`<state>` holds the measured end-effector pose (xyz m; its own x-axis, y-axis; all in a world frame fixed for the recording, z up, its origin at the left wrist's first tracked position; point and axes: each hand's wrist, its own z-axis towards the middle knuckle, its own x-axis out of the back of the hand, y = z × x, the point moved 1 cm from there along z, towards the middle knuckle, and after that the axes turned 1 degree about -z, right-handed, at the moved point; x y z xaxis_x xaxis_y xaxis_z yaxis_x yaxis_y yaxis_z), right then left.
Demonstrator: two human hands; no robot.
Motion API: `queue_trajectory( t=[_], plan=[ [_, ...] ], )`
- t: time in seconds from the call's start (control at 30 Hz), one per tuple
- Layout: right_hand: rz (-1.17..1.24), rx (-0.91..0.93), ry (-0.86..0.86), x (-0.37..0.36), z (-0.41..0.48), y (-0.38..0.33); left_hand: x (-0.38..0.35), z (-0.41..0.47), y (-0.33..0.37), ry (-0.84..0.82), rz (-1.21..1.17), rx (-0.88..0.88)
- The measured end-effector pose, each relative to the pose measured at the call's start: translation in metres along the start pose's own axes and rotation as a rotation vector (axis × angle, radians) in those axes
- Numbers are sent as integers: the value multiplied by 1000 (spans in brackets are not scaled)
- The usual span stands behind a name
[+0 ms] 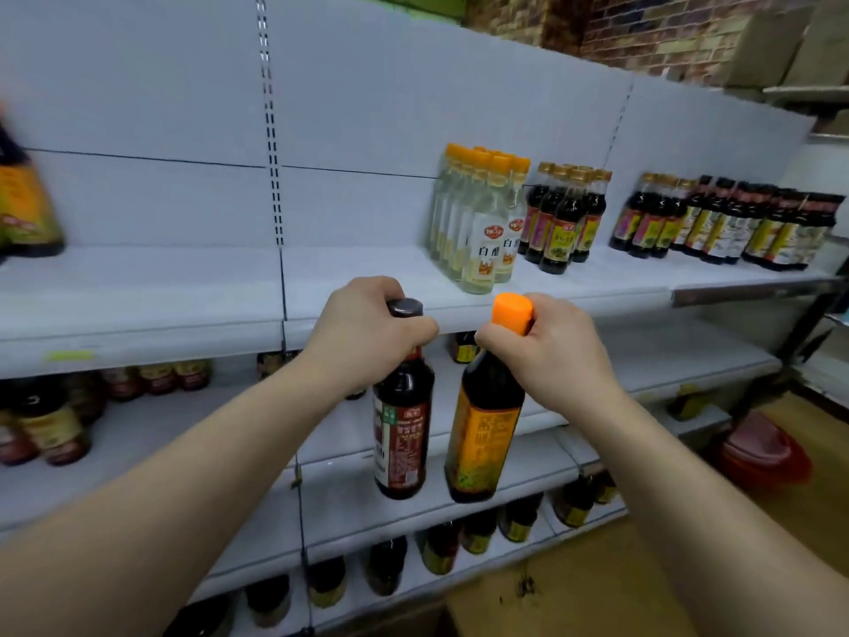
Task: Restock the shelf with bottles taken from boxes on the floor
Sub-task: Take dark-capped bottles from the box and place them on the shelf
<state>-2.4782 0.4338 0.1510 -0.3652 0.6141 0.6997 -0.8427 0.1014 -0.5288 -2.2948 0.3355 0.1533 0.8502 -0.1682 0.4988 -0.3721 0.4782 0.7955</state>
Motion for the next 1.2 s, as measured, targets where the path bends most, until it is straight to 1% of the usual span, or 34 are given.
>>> queue_trajectory(
  t=[0.2, 0.4, 0.7, 1.03, 1.2],
  plan=[
    [-8, 51, -31, -9, -10, -33, 35, -15, -18, 41, 34, -6],
    [5, 99, -40, -28, -18, -84, 93, -33, -32, 76, 8, 4],
    [77, 177, -35, -70, -40, -204, 215, -70, -57, 132, 49, -30],
    [139, 185, -77, -131, -60, -341, 354, -103, -105, 185, 80, -11],
    [173, 244, -89, -153, -61, -402, 411, -116, -126, 256, 124, -6]
  ],
)
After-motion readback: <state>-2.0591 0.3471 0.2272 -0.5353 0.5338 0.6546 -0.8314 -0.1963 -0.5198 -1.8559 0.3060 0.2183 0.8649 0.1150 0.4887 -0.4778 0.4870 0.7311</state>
